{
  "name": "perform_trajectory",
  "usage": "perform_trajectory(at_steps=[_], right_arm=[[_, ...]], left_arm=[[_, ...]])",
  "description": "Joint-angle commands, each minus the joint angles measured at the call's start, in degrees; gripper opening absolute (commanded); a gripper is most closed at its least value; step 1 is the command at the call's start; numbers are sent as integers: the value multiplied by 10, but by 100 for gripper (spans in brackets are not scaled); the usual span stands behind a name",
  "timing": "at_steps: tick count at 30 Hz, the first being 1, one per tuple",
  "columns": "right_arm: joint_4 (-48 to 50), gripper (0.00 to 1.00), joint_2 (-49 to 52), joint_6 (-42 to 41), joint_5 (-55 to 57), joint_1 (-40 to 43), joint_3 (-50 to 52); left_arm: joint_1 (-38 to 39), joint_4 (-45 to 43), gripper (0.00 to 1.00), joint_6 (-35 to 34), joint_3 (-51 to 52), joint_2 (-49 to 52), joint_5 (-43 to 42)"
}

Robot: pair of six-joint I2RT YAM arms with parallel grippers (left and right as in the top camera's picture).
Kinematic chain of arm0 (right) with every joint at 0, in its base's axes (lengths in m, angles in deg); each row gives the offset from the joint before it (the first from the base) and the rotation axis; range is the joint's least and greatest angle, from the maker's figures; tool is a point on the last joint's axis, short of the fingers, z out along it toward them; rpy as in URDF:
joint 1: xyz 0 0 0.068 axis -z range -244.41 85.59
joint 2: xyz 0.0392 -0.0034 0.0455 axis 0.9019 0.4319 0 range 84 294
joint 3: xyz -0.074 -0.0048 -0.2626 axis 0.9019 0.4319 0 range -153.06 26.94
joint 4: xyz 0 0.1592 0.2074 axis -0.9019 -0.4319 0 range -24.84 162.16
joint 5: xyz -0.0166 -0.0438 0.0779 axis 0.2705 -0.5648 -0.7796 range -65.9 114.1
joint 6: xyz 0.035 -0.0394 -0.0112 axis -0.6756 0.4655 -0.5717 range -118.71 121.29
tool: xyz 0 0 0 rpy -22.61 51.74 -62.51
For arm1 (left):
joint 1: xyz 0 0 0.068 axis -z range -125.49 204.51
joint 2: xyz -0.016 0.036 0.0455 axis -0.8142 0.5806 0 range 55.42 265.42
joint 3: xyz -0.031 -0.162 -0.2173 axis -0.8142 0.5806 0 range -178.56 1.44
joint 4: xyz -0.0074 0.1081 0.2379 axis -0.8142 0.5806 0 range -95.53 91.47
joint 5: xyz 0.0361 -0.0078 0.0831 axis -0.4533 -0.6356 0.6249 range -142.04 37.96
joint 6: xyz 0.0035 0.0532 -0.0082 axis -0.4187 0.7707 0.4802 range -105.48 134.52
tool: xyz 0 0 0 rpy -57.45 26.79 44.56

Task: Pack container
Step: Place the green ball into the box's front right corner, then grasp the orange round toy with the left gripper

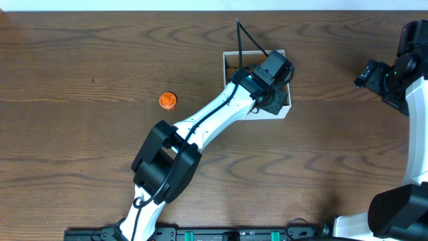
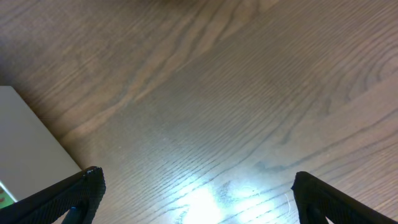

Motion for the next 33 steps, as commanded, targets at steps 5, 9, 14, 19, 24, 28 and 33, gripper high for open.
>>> perform_trajectory(at_steps=[5,9,14,19,24,28,33], right_arm=[[-4,99,4,1,-6,3,2],[-4,99,4,1,-6,3,2],[-4,99,4,1,-6,3,2],[-5,99,4,1,-7,3,2],[-5,99,4,1,-7,3,2],[-5,99,4,1,-7,3,2],[-5,99,4,1,-7,3,2]], left_arm=[[-1,1,25,17,-2,8,-26],[-7,1,55,16,-2,-39,-8],[-13,22,68,17,-2,-107,37],[-38,108,76,19,-2,-184,128],[-112,217,77,20,-2,-235,168],[-205,271,77,-21,12,-226,163],[-292,263,77,-28,67,-183,84]])
